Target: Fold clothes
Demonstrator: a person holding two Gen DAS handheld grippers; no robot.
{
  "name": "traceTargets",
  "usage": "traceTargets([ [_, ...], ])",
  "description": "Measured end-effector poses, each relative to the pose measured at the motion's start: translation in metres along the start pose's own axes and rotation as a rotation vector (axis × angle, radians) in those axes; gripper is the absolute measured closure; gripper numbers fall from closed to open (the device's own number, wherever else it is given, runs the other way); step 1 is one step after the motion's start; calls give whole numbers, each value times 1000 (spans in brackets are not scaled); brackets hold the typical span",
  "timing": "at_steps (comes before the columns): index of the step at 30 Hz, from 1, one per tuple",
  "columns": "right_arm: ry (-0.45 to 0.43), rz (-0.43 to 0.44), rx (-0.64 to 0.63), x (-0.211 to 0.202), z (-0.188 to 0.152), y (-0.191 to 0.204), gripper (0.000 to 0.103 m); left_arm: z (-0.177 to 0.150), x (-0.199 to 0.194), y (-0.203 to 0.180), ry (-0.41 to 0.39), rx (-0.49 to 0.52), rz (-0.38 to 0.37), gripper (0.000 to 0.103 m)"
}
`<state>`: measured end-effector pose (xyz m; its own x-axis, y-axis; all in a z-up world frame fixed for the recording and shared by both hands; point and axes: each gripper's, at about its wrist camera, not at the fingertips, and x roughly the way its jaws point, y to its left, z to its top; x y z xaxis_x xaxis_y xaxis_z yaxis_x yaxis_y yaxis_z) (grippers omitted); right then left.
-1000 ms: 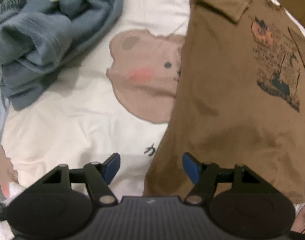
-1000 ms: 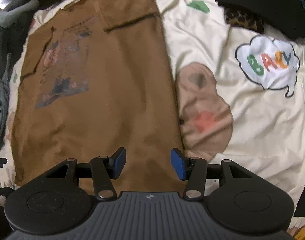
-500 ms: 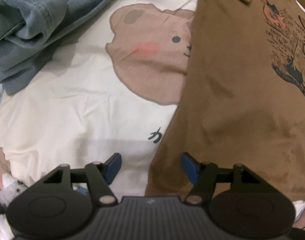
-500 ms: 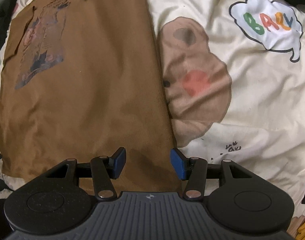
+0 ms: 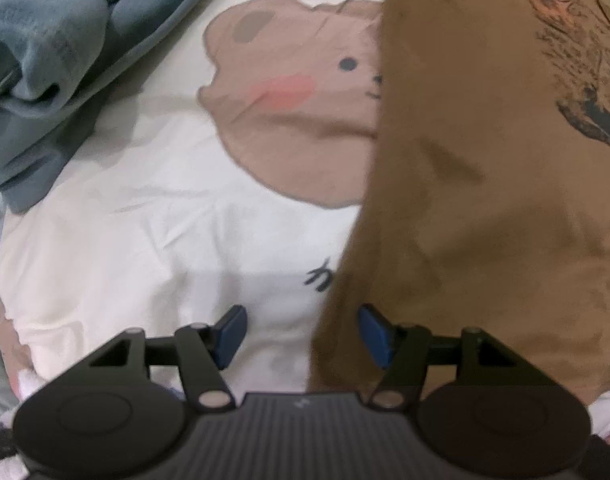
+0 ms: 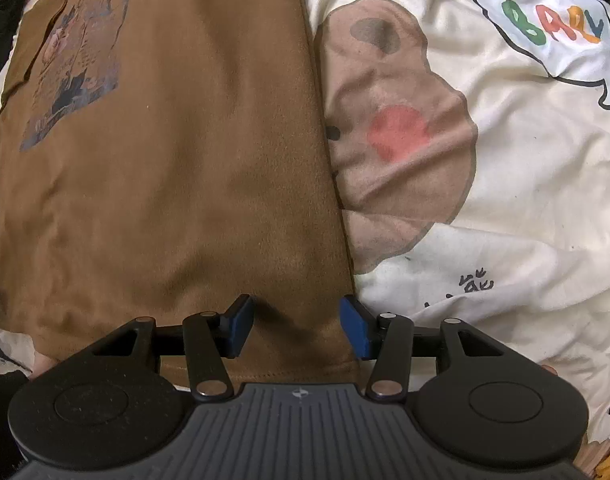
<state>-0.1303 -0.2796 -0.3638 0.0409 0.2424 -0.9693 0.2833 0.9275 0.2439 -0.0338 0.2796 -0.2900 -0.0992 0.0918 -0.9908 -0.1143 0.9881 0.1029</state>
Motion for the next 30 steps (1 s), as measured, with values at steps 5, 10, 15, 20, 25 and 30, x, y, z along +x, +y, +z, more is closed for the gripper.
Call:
traceTargets([
  [5, 21, -39, 16, 0, 0, -15, 48, -7, -2, 9, 24, -18, -33, 66],
  [10, 35, -38, 47, 2, -4, -25, 48, -14, -8, 10, 47, -26, -80, 85],
  [15, 39, -4, 52, 2, -7, -27, 48, -18, -11, 5, 62, -4, -66, 82],
  [20, 57, 17, 62, 4, -12, -29, 52, -23, -9, -2, 76, 8, -67, 80],
  [25, 65, 29, 38, 5, -15, -30, 52, -24, -14, 0, 90, -11, -90, 80],
  [30, 66, 23, 25, 6, -19, -38, 52, -29, -16, -6, 81, -2, -85, 77],
])
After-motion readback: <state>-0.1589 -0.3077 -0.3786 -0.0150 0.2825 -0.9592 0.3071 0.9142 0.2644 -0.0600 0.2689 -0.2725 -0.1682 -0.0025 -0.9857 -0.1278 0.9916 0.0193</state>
